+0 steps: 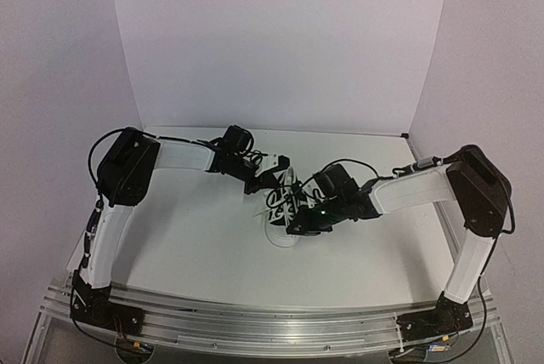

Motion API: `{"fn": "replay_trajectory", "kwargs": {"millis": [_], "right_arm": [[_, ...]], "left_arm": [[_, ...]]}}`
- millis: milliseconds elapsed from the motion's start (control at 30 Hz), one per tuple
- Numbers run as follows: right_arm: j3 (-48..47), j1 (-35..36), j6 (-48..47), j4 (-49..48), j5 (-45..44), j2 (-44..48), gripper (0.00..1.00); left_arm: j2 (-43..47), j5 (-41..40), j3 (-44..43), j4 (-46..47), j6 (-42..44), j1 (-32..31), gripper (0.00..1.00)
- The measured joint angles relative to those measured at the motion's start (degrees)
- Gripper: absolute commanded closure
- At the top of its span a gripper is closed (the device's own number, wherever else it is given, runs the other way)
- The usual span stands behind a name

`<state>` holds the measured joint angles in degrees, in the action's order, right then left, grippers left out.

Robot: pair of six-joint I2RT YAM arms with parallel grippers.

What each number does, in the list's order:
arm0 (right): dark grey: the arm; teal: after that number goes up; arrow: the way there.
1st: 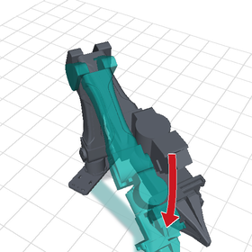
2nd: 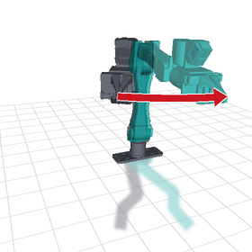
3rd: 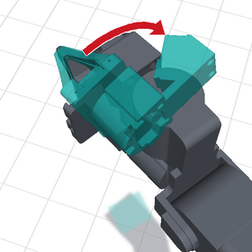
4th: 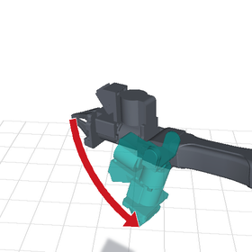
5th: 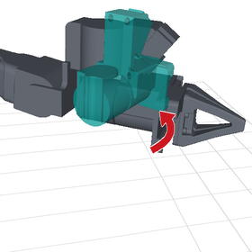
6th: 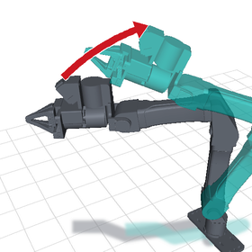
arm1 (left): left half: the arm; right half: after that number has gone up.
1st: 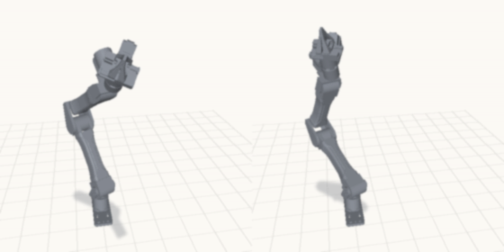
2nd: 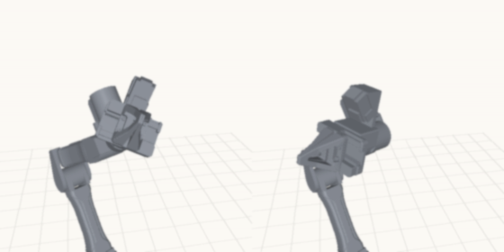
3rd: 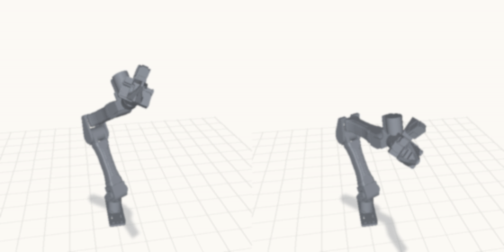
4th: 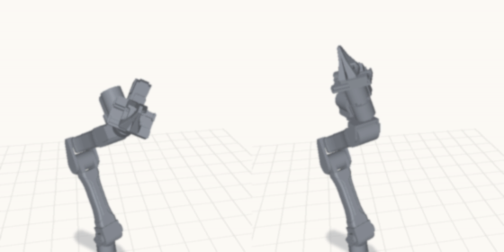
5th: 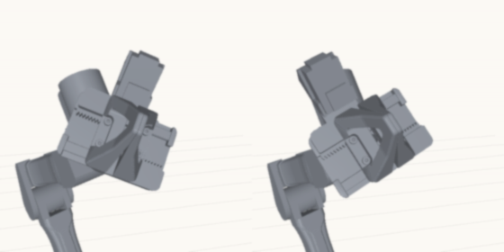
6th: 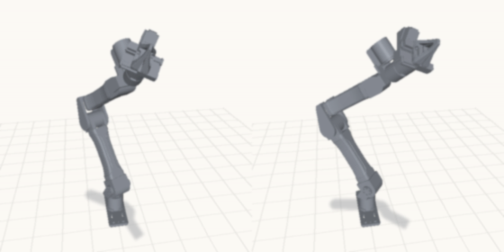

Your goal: Tie the shoes

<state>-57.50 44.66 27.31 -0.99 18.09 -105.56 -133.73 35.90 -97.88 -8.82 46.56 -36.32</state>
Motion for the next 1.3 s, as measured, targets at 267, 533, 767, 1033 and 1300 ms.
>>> {"fn": "replay_trajectory", "kwargs": {"millis": [267,533,767,1033,1300], "right_arm": [[1.1,0.0,0.8,-1.9,0.1,0.0,1.00],[1.9,0.0,0.7,-2.9,-0.1,0.6,1.00],[1.6,-3.6,-2.1,2.2,-1.1,3.8,1.00],[-2.6,-9.8,-7.0,6.3,-2.7,4.1,1.00],[-4.7,-10.7,-10.1,6.9,-2.9,-1.7,0.95]], "left_arm": [[-0.4,0.1,-0.3,0.2,0.5,0.0,1.00],[-0.4,0.3,-0.5,0.0,1.1,0.0,1.00],[-0.1,0.0,-1.9,-4.2,-0.6,0.1,1.00],[4.1,-0.2,4.6,-10.6,-4.8,0.5,1.00],[4.3,-0.2,5.8,-12.7,-6.2,0.0,1.00]]}}
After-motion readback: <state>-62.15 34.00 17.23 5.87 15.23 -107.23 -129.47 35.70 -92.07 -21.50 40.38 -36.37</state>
